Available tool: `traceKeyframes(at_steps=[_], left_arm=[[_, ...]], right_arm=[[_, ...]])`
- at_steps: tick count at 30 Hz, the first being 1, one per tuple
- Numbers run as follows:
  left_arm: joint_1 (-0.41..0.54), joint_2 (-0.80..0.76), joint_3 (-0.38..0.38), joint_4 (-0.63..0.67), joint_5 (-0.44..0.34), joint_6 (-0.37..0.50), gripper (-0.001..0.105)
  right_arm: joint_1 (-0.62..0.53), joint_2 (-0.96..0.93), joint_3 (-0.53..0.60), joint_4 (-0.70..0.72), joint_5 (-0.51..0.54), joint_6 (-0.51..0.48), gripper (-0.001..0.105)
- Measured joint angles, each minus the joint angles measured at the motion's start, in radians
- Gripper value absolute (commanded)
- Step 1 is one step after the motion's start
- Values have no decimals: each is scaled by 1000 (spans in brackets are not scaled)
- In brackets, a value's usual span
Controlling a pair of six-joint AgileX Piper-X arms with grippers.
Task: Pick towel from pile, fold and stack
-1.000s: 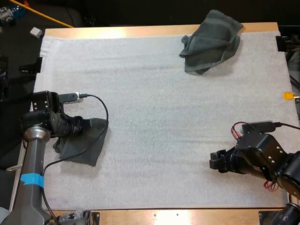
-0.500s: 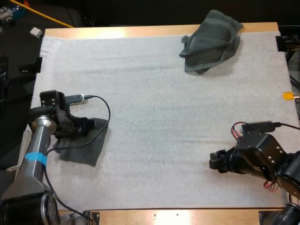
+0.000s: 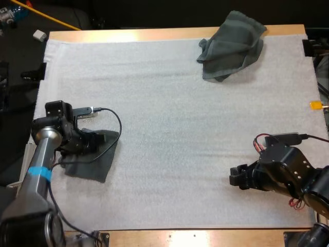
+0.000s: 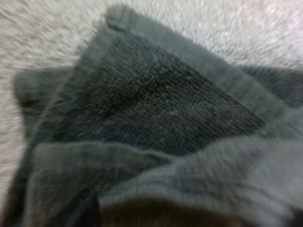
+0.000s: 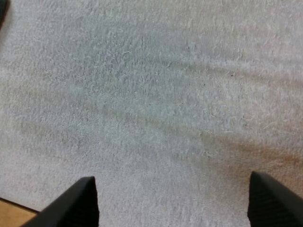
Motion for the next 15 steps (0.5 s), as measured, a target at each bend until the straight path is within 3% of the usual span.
traceKeyframes(at_steps=[8,15], left_arm=[[-47,-155,-2,4,-20,8,60],[-68,-122,42,0,-49,10,60]], right_arm=[[0,0,0,0,0,0,64],[0,0,0,-2,-10,0,64]])
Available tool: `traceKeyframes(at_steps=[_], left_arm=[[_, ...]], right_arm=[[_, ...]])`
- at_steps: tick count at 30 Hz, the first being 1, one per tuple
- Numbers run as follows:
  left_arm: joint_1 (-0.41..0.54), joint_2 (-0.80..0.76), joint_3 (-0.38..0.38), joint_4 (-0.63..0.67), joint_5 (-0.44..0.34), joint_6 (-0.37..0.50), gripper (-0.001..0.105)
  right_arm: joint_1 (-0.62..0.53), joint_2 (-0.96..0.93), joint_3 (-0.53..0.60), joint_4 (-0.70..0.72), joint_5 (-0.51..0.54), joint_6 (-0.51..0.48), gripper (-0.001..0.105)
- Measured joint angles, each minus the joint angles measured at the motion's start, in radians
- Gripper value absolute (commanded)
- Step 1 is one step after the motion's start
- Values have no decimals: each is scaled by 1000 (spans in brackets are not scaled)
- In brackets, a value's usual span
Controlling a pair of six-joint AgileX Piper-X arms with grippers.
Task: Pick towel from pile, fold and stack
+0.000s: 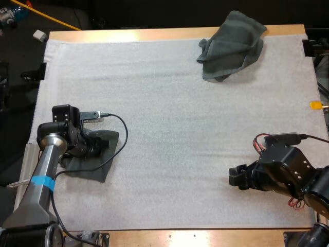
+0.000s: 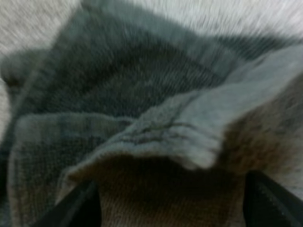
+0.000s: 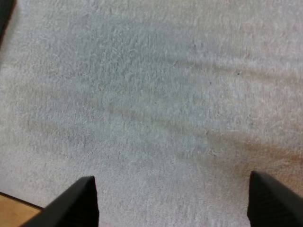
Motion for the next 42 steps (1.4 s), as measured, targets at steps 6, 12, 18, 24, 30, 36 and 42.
traceKeyframes(at_steps=[6,12,18,24,30,36,42], left_arm=[[9,72,7,-7,8,-3,61],[5,109,6,-23,64,-18,60],[5,-32,1,-16,130,-19,60],[5,-220,-7,-4,152,-21,60],[0,-324,-8,26,153,-25,61],[1,-372,-8,61,180,-25,61],[-60,-406,-9,98,190,-27,61]], right_arm=[[0,0,0,-6,-6,0,63],[0,0,0,-3,-7,0,63],[0,0,0,1,-18,0,63],[0,0,0,-25,-41,-5,63],[0,0,0,-77,-51,-7,63],[-2,5,0,-95,2,-39,63],[-64,50,0,-147,24,-89,63]])
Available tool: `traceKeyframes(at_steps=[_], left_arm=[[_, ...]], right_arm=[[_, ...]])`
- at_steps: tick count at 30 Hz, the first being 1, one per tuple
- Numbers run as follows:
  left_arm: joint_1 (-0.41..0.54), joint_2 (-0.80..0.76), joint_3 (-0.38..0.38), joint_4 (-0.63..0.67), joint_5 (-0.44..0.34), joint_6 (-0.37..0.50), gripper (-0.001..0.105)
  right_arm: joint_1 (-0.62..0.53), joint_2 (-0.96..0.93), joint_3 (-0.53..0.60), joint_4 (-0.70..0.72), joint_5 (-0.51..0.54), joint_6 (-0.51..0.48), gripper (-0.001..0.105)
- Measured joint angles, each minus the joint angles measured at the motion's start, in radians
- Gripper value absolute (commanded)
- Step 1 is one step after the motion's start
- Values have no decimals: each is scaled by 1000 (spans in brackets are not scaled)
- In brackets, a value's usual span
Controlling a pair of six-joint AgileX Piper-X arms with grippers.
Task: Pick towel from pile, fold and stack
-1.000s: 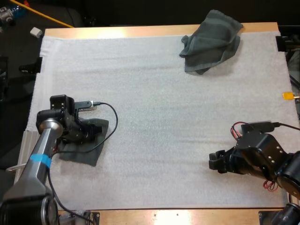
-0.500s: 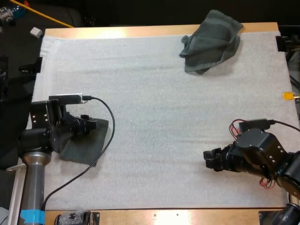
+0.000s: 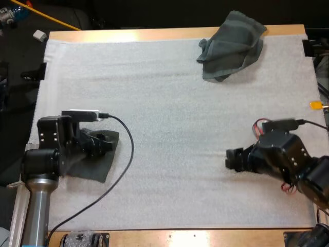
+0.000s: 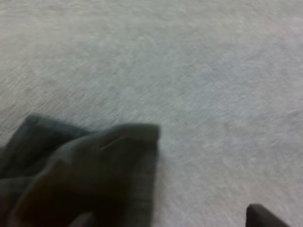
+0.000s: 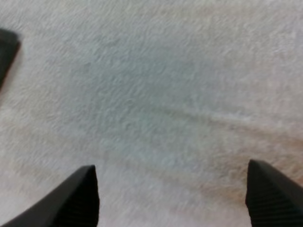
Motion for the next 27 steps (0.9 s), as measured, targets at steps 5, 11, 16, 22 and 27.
traceKeyframes(at_steps=[5,11,16,22,27], left_arm=[[-54,-30,-1,15,0,-1,61],[-68,-79,-10,40,0,2,60],[-71,-81,-10,40,0,3,60],[-71,-105,-10,53,0,14,60],[-71,-133,-18,64,-3,32,60]], right_arm=[[-106,37,0,-31,-10,-46,63],[-289,62,0,-47,-42,-113,63],[-390,62,0,-45,-60,-142,63],[-588,33,0,-12,-63,-220,63],[-694,-27,2,18,-65,-289,63]])
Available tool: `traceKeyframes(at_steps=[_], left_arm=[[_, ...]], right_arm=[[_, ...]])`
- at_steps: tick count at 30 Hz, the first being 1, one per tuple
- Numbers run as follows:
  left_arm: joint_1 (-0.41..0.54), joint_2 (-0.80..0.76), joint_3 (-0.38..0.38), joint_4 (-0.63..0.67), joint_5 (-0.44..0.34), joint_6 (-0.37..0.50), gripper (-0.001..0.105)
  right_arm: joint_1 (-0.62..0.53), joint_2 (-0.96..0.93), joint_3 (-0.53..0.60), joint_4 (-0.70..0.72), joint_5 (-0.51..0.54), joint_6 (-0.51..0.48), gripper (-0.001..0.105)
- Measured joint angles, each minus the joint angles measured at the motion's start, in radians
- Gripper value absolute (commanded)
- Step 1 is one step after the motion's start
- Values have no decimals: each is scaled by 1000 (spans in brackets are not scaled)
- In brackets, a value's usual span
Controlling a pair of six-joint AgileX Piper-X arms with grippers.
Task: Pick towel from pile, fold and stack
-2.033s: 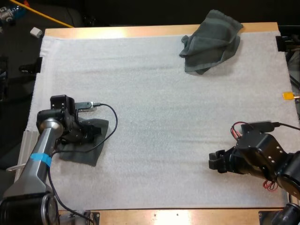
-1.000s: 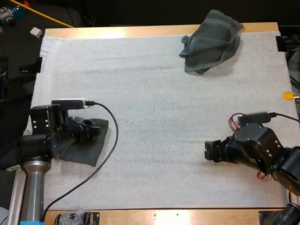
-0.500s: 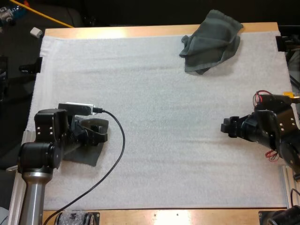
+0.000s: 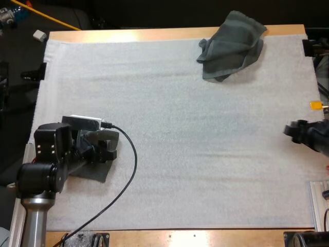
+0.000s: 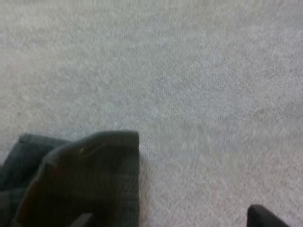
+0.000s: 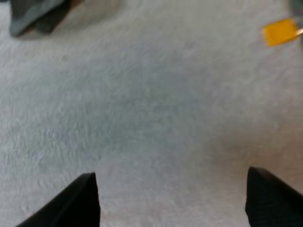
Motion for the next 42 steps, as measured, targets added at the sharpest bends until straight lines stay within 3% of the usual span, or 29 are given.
traceKeyframes(at_steps=[20,31,42], left_arm=[[0,-299,-24,84,-35,31,61],[0,-583,-22,194,-49,64,60],[0,-736,-17,233,-49,68,60]], right_arm=[[-38,-362,4,100,4,-126,63],[-38,-594,4,209,4,-136,63],[-38,-734,18,221,9,-136,63]])
